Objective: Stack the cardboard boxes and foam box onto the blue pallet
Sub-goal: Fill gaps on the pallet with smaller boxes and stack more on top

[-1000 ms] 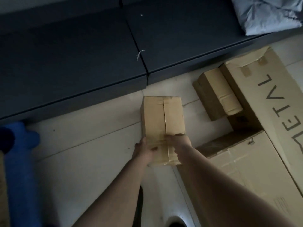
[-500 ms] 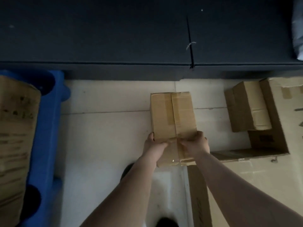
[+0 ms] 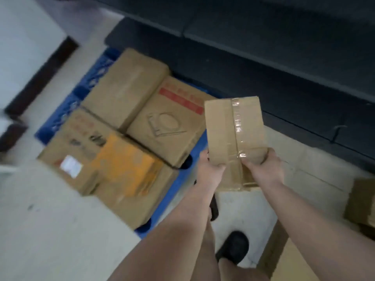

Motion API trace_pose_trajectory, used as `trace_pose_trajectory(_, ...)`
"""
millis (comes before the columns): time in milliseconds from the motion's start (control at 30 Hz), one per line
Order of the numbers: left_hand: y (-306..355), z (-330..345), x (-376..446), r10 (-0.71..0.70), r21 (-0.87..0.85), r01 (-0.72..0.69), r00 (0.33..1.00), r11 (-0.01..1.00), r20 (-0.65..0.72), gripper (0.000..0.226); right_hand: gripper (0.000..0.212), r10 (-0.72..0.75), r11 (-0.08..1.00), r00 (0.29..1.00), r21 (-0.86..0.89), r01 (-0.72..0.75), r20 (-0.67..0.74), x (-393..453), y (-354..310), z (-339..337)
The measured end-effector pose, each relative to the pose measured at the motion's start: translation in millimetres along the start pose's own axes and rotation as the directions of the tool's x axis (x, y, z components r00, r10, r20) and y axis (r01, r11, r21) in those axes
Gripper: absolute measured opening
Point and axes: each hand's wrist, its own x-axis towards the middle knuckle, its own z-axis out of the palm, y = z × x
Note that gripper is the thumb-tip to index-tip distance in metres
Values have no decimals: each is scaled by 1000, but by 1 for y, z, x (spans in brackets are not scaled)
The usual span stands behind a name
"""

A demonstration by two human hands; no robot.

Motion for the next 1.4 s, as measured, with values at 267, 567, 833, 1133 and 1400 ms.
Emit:
trace_pose_trajectory(267,-39,-212,-100,-139,-284,47,939,958,-313,53,65,-240,955,906,-82,285,349,-164,-130,96)
trace_pose_trajectory(567,-178,-360,-94,-343,-448,116,816,886,-466,48,80,-165,911,798,-220,349,580,-252,-139,293)
trace_pose_trajectory(833,-289,-403,-7,-447,-478,260,830,839,-334,54,90,-77,830,775,-391,399,627,-227,-111,423)
trace_pose_trajectory(1133,-360,-390,69,-460,-558,305,874,772,-159,62,96,-168,399,798,-700,592,579,-173,-90,502)
trace_pose_trajectory(1400,-362,-386,85,-473,-387,351,834,853,-285,65,97,-229,420,803,-689,591,549,-171,-77,504)
